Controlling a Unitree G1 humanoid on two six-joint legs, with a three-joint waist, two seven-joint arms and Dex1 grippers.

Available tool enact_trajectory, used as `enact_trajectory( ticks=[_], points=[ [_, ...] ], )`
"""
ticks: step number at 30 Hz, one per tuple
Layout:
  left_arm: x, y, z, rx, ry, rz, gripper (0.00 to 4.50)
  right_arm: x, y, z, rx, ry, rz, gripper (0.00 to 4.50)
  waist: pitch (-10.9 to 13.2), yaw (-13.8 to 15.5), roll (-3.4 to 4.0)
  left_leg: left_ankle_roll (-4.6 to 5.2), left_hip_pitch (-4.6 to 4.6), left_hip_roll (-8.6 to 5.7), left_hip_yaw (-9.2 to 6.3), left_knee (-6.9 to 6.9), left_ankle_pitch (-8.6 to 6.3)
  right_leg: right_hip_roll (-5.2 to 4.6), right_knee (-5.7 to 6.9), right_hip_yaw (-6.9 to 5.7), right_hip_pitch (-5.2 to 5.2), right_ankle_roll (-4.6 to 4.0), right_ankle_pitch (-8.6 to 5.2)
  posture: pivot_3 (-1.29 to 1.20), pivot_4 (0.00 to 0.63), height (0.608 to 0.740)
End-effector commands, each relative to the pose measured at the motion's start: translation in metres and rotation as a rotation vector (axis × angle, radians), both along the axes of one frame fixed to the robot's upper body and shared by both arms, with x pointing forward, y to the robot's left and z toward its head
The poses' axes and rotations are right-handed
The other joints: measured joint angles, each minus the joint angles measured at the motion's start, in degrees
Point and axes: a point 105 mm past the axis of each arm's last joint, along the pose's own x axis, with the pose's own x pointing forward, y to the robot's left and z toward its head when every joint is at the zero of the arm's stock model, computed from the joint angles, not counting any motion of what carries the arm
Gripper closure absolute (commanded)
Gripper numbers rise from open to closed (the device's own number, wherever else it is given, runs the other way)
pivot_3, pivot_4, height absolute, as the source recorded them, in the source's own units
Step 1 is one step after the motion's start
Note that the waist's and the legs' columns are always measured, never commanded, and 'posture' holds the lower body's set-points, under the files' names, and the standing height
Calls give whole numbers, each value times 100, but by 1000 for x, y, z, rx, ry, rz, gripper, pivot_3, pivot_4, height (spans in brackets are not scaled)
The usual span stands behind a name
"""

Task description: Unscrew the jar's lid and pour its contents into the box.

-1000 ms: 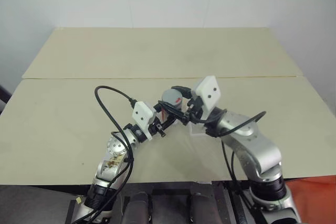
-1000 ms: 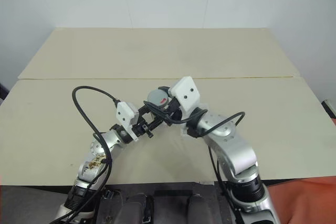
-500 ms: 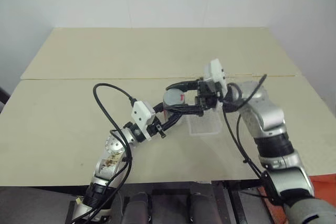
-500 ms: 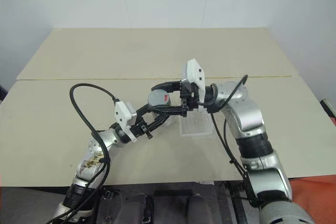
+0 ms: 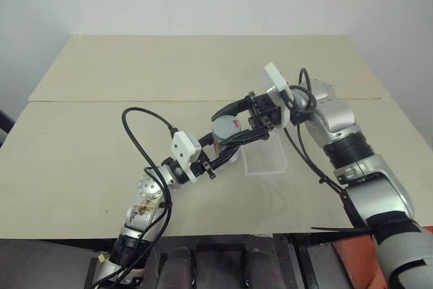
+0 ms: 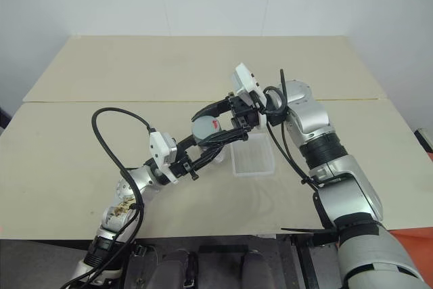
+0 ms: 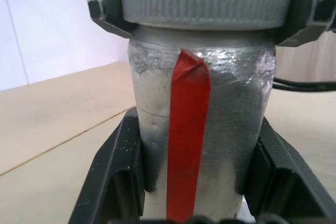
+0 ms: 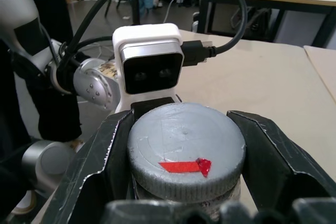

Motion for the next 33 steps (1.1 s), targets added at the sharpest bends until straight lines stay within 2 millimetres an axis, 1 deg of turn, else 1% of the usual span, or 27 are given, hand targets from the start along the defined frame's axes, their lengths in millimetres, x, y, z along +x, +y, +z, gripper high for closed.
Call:
enact_trajectory(
  ticks=[1,2,3,5,13,21,24,29,33],
  points=[
    [3,-4,5,15,-21,0,2536,-16,11,10,25,-37,150,1341,0,1,0,0,0,0,0,0,0,0,0,0,0,0,0,0,150,740],
    [3,-4,5,16,-21,1,2536,-15,11,11,31,-31,145,977,0,1,0,0,0,0,0,0,0,0,0,0,0,0,0,0,150,740],
    [3,-4,5,16,-20,1,2536,-15,10,12,35,-26,142,748,0,-8,0,0,0,1,0,0,0,0,0,0,0,0,0,0,150,740],
    [3,-4,4,16,-18,0,2536,-15,8,14,51,-21,141,53,0,-2,0,0,0,2,0,0,0,1,3,1,-3,-2,1,0,150,740],
    [2,-6,4,20,-12,-11,2536,-18,-4,24,147,-124,96,22,0,28,0,0,-2,2,-1,0,0,-1,1,-1,-2,-2,2,0,150,740],
    [2,-7,3,21,-9,-15,2536,-15,-3,27,203,-218,-76,22,0,20,0,-1,-1,2,0,0,0,-1,3,-1,-3,-2,2,0,150,740],
    [2,-7,3,19,-10,-15,2536,-12,0,25,205,-252,-155,22,0,21,0,-1,-1,2,0,0,0,-1,2,-1,-3,-2,2,0,150,740],
    [2,-9,4,15,-10,-16,2536,-7,0,19,198,-239,-245,22,0,21,0,-1,-1,1,1,0,0,-1,2,-1,-2,-2,2,0,150,740],
    [2,-8,4,15,-10,-15,2536,-3,-3,13,192,-226,-302,22,0,20,0,-1,-1,1,1,0,0,-1,2,-1,-2,-2,2,0,150,740]
  ],
)
